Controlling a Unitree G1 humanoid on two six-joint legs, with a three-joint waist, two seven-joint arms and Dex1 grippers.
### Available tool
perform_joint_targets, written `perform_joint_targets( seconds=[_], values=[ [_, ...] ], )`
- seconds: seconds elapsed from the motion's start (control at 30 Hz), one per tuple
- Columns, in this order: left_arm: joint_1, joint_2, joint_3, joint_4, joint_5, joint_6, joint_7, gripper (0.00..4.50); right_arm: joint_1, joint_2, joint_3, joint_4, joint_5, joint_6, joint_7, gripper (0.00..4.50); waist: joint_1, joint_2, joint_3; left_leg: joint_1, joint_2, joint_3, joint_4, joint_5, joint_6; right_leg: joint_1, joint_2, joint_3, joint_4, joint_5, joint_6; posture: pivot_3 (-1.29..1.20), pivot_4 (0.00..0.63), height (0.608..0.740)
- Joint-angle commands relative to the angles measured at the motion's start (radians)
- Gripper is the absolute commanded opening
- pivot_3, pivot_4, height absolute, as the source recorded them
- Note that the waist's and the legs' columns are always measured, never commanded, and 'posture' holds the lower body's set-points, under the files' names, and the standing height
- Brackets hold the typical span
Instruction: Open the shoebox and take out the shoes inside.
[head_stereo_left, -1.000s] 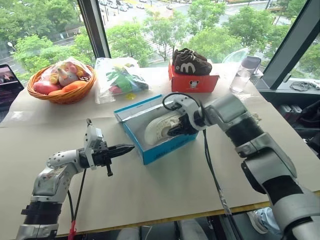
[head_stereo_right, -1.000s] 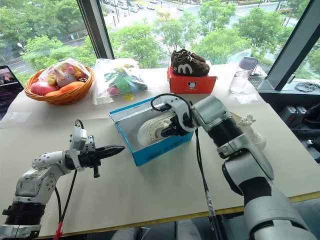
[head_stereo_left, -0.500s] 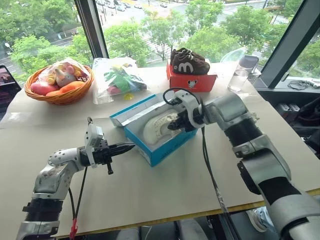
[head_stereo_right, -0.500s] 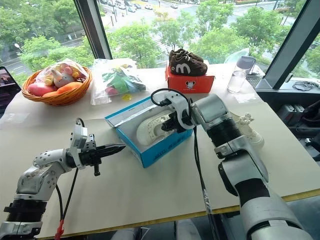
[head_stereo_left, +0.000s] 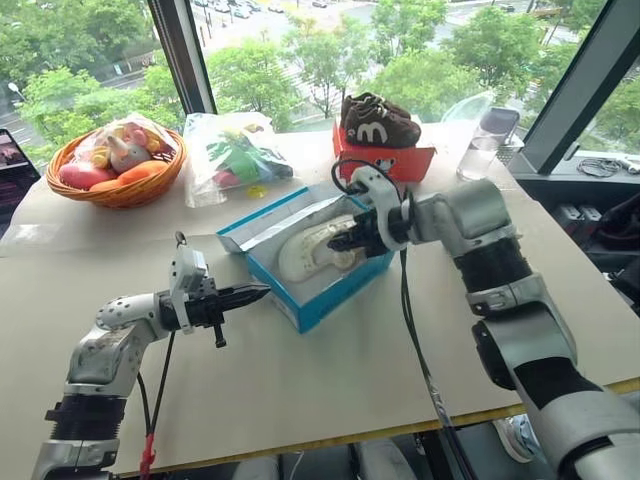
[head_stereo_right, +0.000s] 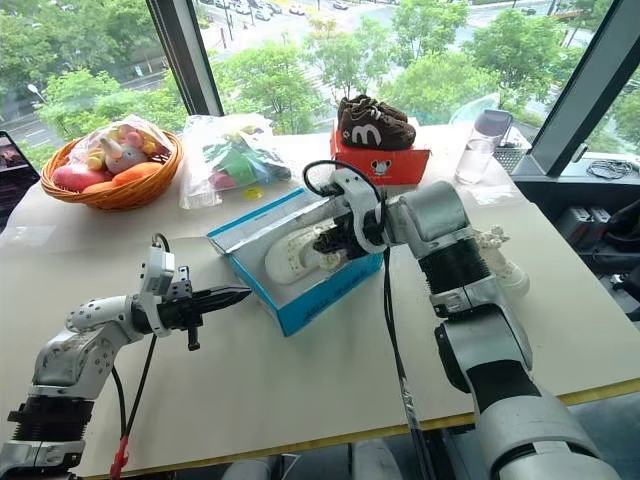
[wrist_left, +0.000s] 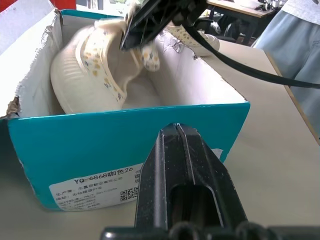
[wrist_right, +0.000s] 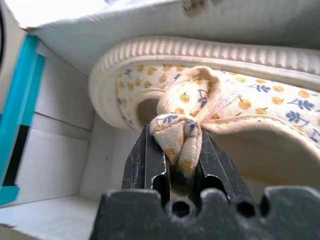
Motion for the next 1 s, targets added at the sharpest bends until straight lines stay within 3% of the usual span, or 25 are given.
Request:
perform_joint_targets(
  seconds=[0.03,0.23,0.43,0.63,0.83,1.0],
  values=[
    [-0.02,0.018,0.013,-0.004,0.0,-0.013,-0.006,0.0,-0.015,-0.024,-0.061,-0.132,0.034,0.006,-0.006,0.06,0.0,0.0,0.0,-0.001,0.0,0.0,0.0,0.0,0.0,0.0,0.0,0.0,0.0,0.0,0.0,0.0,0.15,0.74],
    [-0.019,0.023,0.011,-0.007,-0.003,-0.009,-0.008,0.0,0.013,-0.005,-0.154,-0.2,0.065,0.041,-0.078,0.06,0.0,0.0,0.0,0.0,0.0,0.0,0.0,0.0,0.0,-0.001,0.0,0.0,0.0,0.0,0.001,0.0,0.15,0.74],
    [-0.003,0.029,0.014,-0.025,-0.007,-0.005,-0.007,0.0,0.002,0.004,-0.377,-0.314,0.098,0.164,-0.206,0.06,0.002,0.0,0.0,-0.006,0.0,0.0,0.0,0.0,0.0,-0.006,0.0,0.0,0.001,0.001,-0.001,0.0,0.15,0.74],
    [0.015,0.029,0.023,-0.04,-0.014,-0.004,-0.002,0.0,0.01,-0.064,-0.641,-0.454,0.116,0.333,-0.354,0.06,0.012,0.0,0.0,-0.009,-0.001,0.0,0.001,0.0,0.0,-0.009,-0.001,0.0,0.002,0.001,-0.002,0.0,0.15,0.74],
    [0.018,0.015,0.011,-0.027,-0.012,-0.007,-0.004,0.0,0.087,-0.125,-0.841,-0.492,0.345,0.333,-0.66,0.06,0.009,0.0,0.0,-0.008,-0.001,0.0,0.001,0.0,0.0,-0.009,-0.001,0.0,0.002,0.001,-0.001,0.0,0.15,0.74],
    [0.01,0.006,-0.007,-0.011,-0.004,-0.011,-0.013,0.0,0.25,-0.124,-0.906,-0.522,0.696,0.333,-1.007,0.06,0.001,0.0,0.0,-0.008,0.0,0.001,0.001,0.0,0.0,-0.007,0.0,0.001,0.002,0.001,-0.002,0.0,0.15,0.74]
  ],
)
